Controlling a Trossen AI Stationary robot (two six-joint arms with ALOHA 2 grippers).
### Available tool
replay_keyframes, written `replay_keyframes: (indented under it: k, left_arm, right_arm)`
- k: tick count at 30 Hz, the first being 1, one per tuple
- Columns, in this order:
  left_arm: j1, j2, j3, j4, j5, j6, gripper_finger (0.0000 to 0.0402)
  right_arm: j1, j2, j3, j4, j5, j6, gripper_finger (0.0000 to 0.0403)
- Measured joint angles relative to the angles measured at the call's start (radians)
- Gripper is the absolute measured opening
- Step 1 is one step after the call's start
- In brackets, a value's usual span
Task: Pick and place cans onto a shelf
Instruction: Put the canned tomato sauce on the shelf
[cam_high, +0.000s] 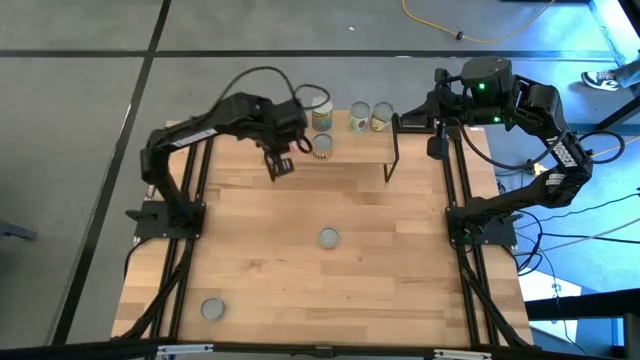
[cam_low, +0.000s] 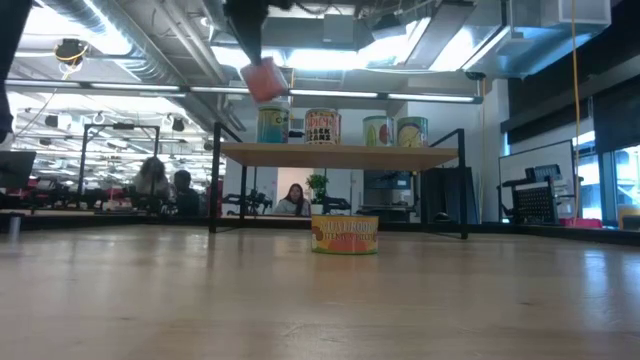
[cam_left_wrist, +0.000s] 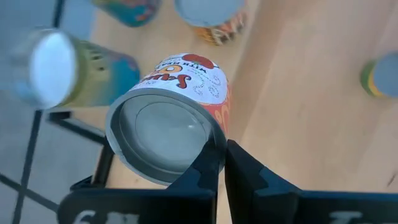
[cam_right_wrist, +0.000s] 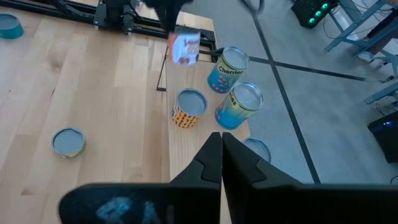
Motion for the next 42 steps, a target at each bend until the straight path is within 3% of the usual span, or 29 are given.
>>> replay_keyframes:
  k: [5, 11, 42]
  left_arm:
    - [0.026, 0.077, 0.000, -0.033, 0.059, 0.044, 0.0003]
    - [0.061, 0.123, 0.000, -0.062, 0.054, 0.055, 0.0003]
    - [0.108, 0.162, 0.000, -0.063, 0.092, 0.080, 0.0020]
  right_arm:
    - [0.000, 0.000, 0.000, 0.000, 0.000, 0.000, 0.0005]
    - [0.000, 0.000, 0.000, 0.000, 0.000, 0.000, 0.0005]
    - [0.000, 0.000, 0.000, 0.000, 0.000, 0.000, 0.0005]
